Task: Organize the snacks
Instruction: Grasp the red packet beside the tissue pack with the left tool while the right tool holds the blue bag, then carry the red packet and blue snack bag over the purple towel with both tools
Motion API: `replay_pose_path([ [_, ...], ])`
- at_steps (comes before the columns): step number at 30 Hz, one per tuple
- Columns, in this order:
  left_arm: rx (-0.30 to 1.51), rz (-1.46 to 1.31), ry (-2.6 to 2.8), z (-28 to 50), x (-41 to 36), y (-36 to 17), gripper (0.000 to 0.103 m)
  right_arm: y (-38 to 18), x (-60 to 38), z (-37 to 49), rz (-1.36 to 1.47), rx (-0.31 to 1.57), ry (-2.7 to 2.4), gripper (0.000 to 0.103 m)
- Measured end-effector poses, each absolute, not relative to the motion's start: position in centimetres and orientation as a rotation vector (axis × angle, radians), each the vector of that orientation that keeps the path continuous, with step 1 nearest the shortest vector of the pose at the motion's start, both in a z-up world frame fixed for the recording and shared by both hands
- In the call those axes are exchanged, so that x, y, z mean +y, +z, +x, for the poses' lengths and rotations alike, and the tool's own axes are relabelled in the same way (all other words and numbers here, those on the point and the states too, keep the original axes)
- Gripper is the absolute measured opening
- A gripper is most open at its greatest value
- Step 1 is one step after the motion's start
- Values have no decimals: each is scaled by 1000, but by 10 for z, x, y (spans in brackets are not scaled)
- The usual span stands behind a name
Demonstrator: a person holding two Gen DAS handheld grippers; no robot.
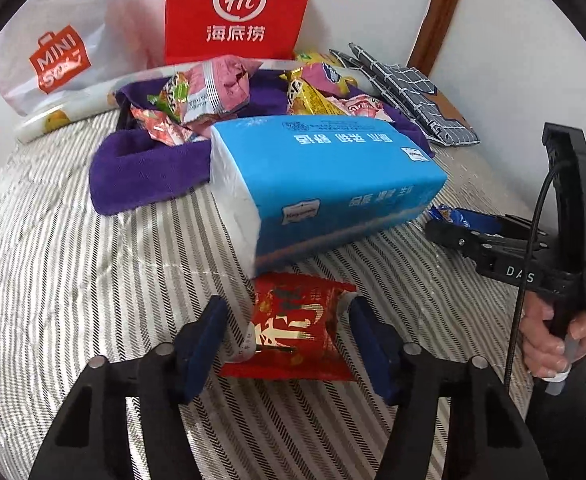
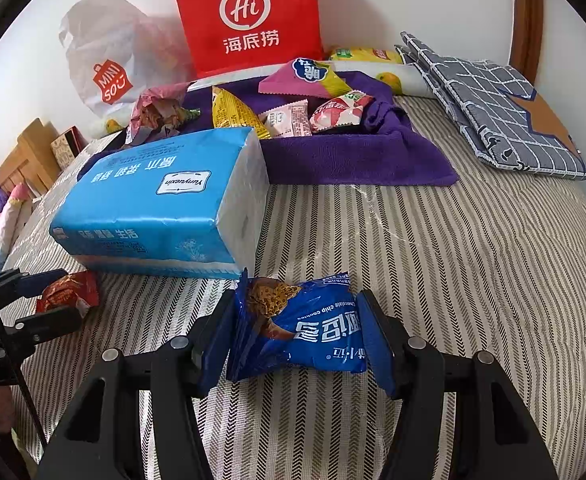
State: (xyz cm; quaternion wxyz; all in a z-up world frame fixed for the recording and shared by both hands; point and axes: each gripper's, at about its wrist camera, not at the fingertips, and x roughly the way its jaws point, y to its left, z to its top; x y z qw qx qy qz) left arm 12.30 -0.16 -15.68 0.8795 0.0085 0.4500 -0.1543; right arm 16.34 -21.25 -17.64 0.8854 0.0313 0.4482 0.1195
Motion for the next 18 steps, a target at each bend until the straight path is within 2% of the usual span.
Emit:
replay_pose_path([
  [2,932,20,-318,122,-2,-158,52,-176,-211,163,57,933,247,60],
  [6,912,45,-303,119,-4,-159,51,-177,-210,163,47,936,254,63],
  [10,912,58,-297,120,-5,-159,50,-177,-212,164,74,944,301,75],
  [18,910,-4,-320,121,4,-159,45,-176,-222,156,112,959,304,76],
])
